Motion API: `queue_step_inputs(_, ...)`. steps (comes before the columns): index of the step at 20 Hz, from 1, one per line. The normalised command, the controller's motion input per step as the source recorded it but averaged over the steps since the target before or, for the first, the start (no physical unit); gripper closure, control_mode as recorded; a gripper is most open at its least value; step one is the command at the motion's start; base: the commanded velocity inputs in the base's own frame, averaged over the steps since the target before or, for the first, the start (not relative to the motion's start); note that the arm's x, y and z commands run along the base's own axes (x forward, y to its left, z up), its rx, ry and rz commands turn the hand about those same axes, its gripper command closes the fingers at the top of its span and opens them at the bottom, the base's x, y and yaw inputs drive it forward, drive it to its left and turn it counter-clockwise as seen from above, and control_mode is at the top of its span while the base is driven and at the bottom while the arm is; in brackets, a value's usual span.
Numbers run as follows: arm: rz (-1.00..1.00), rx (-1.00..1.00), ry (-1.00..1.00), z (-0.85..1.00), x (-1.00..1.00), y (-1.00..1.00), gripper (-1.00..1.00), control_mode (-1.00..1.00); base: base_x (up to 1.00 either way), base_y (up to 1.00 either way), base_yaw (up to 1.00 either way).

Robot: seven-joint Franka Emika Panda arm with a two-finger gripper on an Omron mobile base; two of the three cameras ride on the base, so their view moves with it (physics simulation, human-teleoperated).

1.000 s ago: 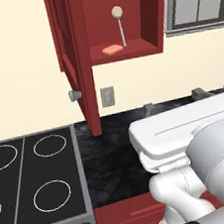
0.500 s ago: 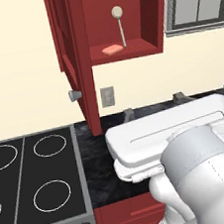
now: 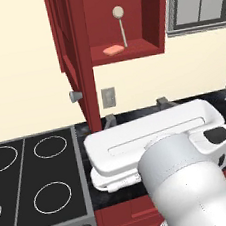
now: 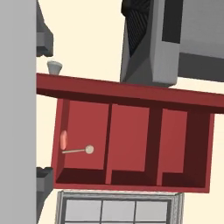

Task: Pick up the bar soap and dish brush from the sink, and place them back in the cabinet, and close the cabinet door.

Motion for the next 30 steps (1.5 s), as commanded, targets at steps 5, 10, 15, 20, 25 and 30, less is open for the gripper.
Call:
queue_step_inputs(5, 0.00, 0.00, 0.00, 0.00, 0.00, 0.22, -1.00, -1.00, 0.00, 0.00, 0.00)
queue_step_inputs(10, 0.00, 0.00, 0.00, -0.01, 0.00, 0.22, -1.00, -1.00, 0.00, 0.00, 0.00)
queue_step_inputs(15, 0.00, 0.00, 0.00, -0.03, 0.00, 0.19, -1.00, -1.00, 0.00, 0.00, 0.00)
queue_step_inputs(20, 0.00, 0.00, 0.00, -0.04, 0.00, 0.15, -1.00, -1.00, 0.00, 0.00, 0.00)
queue_step_inputs(25, 0.00, 0.00, 0.00, 0.00, 0.02, 0.08, -1.00, -1.00, 0.00, 0.00, 0.00)
queue_step_inputs(30, 0.00, 0.00, 0.00, 0.00, 0.04, 0.00, -1.00, -1.00, 0.00, 0.00, 0.00)
